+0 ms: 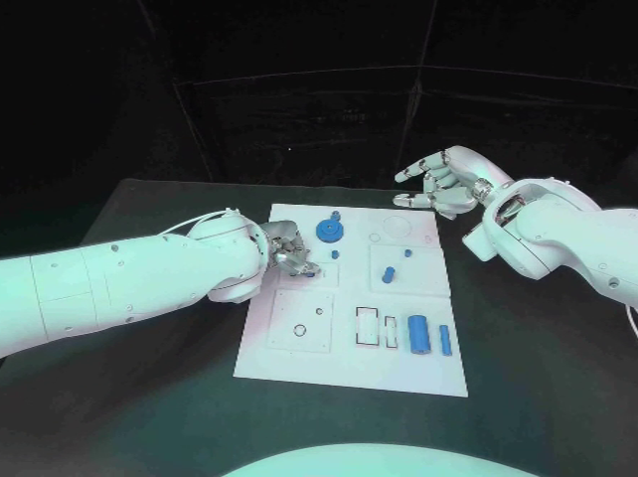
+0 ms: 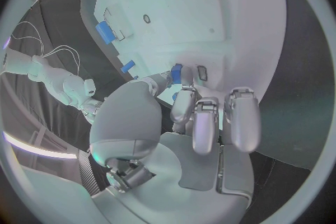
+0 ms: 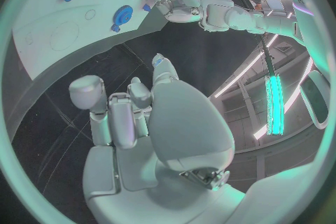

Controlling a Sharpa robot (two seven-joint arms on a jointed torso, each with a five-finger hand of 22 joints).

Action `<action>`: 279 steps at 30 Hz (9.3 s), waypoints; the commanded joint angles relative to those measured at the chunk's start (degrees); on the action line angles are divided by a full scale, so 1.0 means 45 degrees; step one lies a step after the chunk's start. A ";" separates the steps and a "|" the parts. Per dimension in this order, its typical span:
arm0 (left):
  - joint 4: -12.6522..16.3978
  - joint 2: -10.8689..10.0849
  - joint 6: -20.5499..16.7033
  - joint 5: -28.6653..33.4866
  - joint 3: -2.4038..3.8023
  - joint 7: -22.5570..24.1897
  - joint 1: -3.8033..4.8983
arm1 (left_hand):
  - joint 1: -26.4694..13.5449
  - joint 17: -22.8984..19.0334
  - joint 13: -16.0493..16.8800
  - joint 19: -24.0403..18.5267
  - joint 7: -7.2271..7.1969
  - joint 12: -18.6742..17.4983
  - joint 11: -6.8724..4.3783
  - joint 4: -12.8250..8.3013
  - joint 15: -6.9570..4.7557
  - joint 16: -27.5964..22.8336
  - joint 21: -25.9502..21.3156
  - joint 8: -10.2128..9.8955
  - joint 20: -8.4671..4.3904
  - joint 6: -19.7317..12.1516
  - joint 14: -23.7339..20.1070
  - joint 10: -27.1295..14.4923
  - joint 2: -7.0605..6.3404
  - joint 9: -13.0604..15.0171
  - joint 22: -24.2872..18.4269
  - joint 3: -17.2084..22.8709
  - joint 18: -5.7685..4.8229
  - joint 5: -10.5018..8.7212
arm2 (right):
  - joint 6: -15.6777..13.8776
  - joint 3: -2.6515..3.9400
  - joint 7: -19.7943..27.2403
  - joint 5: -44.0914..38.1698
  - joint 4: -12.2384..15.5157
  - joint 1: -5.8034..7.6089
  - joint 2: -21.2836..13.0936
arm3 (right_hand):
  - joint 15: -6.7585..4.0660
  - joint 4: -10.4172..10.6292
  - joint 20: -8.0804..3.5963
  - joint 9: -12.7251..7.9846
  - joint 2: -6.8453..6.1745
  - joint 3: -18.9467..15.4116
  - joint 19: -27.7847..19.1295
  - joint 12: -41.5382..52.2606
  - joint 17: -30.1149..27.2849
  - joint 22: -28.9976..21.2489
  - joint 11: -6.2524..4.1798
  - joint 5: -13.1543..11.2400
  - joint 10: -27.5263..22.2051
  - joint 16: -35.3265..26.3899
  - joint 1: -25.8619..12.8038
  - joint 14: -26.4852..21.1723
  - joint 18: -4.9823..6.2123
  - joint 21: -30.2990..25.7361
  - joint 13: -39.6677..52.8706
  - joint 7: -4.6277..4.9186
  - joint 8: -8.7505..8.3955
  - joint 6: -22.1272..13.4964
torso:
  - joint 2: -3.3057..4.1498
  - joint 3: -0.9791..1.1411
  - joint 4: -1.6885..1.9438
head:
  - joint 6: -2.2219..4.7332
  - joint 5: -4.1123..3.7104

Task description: Assemble the parts on the task board

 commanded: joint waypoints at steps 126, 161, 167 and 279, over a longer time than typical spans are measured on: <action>-0.6918 0.3195 0.6353 -0.0105 0.1446 -0.0314 0.0830 | -0.0391 0.3354 -0.1967 -0.0566 0.0408 -0.1883 0.0420 0.2029 0.0216 0.0039 -0.0968 -0.1113 0.0247 -0.0301 0.1342 -0.1315 0.1542 -0.0567 -0.0639 -0.6713 0.0165 -0.0153 | 0.0181 0.0006 0.0114 0.0121 -0.0401 0.0016 0.0393 | -0.0061 0.0071 0.0016 -0.0002 0.0100 -0.0125 -0.0102 -0.0058 0.0049 -0.0140 -0.0014 0.0018 -0.0131 -0.0128 0.0042 0.0500 0.0127 -0.0144 -0.0073 -0.0033 0.0114 -0.0083 | 0.0011 -0.0003 -0.0011 | 0.0058 -0.0013; -0.6938 0.3272 0.5971 -0.0105 0.1442 -0.0101 0.0739 | 0.2590 0.3354 -0.2036 -0.0518 0.0256 -0.1835 0.0284 0.0871 0.0126 0.0039 -0.0984 -0.1216 0.0186 -0.0207 0.1342 -0.1273 0.2727 -0.0666 -0.0524 -0.5952 0.0160 -0.0063 | 0.0195 0.0006 0.0137 0.0121 -0.0431 0.0016 0.0456 | -0.0062 0.0070 0.0016 -0.0002 0.0133 -0.0117 -0.0095 -0.0047 0.0053 -0.0134 -0.0014 0.0039 -0.0127 -0.0128 0.0063 0.0501 0.0125 -0.0145 -0.0068 -0.0033 0.0121 -0.0088 | 0.0010 -0.0008 0.0002 | -0.0031 -0.0072; -0.6803 0.3177 0.5394 0.0143 0.1443 0.0167 0.0728 | 0.3508 0.3354 -0.2088 -0.0492 0.0264 -0.1892 0.0269 0.0147 0.0113 0.0039 -0.0979 -0.1234 0.0150 -0.0341 0.1342 -0.1242 0.2917 -0.0655 -0.0477 -0.4897 0.0145 -0.0031 | 0.0195 0.0006 0.0144 0.0121 -0.0452 0.0016 0.0463 | -0.0062 0.0070 0.0016 -0.0002 0.0133 -0.0117 -0.0095 -0.0047 0.0053 -0.0134 -0.0014 0.0039 -0.0127 -0.0128 0.0063 0.0501 0.0125 -0.0145 -0.0068 -0.0033 0.0121 -0.0088 | 0.0009 -0.0006 0.0001 | -0.0029 -0.0077; -0.1103 0.0228 0.3172 -0.0010 0.0271 -0.0318 0.0396 | 0.2414 0.3354 -0.1947 -0.0216 0.0211 -0.1589 0.0215 -0.0321 0.0077 0.0039 -0.0757 -0.0736 0.0121 -0.0267 0.1342 -0.0762 0.1618 -0.0365 -0.0032 -0.1805 0.0062 -0.0086 | 0.0453 -0.0001 0.0082 0.0121 -0.0669 0.0013 0.0463 | -0.0062 0.0075 0.0014 0.0000 0.0169 -0.0124 -0.0094 -0.0037 0.0050 -0.0156 -0.0015 0.0061 -0.0130 -0.0136 0.0079 0.0501 0.0127 -0.0165 -0.0076 -0.0034 0.0142 -0.0089 | -0.0084 0.0039 0.0194 | -0.0334 0.0033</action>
